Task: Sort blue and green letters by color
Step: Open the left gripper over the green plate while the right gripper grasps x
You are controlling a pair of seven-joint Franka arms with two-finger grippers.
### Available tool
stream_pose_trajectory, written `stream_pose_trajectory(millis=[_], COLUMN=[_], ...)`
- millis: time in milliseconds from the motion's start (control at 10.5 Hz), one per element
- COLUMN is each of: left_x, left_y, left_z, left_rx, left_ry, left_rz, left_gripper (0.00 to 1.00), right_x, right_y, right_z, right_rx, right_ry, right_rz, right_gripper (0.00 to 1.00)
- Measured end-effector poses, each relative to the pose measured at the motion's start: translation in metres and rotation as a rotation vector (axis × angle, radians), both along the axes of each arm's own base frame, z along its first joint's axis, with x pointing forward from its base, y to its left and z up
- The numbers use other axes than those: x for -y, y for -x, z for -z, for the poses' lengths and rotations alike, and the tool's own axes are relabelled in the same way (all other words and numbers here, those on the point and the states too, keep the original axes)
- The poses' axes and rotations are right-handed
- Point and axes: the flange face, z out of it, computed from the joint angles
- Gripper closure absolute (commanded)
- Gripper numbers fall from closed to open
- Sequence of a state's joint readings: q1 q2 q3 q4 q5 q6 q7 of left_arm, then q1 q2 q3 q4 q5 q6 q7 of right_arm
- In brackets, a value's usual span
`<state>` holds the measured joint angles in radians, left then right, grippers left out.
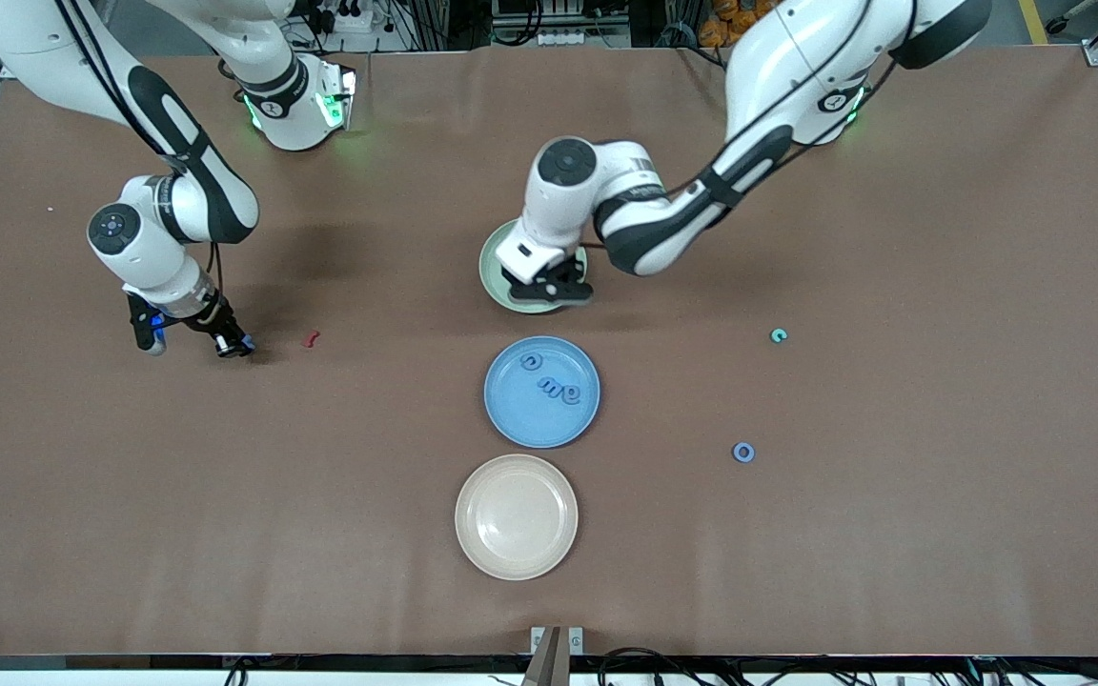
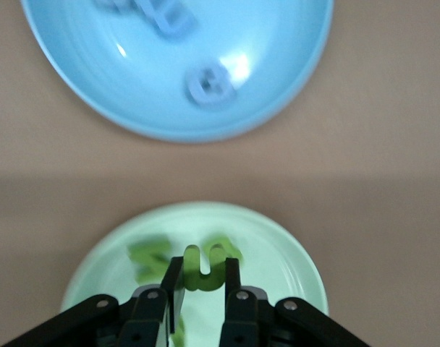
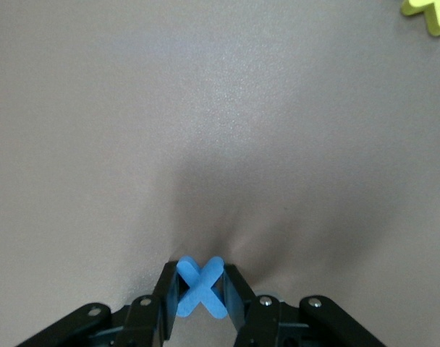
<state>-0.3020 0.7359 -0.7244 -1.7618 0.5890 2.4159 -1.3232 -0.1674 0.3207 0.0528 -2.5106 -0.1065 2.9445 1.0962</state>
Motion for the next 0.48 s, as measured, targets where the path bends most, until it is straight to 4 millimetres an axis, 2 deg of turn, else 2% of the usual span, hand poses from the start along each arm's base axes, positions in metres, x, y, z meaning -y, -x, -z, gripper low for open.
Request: stream_pose_trajectory(millis=[95, 190, 285, 476], left_x=[0.015, 0.025, 0.030, 0.031], left_y=[0.022, 0.041, 0.050, 0.050], left_z=[0.002, 0.005, 0.006, 0.007], left_rx=[-0.008, -0.014, -0.017, -0.018], left_ry=[-0.005, -0.011, -0.014, -0.015], left_rz=[-0.004, -0.009, -0.009, -0.019], left_gripper=[0.42, 0.00, 0.00, 0.00], right_x=[0.000, 0.000, 0.000, 0.002], right_y=[0.000, 0.000, 0.000, -0.002], right_z=[0.000, 0.000, 0.000, 0.000], right_rx=[0.000, 0.000, 0.000, 0.002], right_ry=[0.001, 0.002, 0.004, 0.009], right_rz=[-0.007, -0.014, -0.029, -0.067], right_gripper=[0.83, 0.87, 0.91, 0.93])
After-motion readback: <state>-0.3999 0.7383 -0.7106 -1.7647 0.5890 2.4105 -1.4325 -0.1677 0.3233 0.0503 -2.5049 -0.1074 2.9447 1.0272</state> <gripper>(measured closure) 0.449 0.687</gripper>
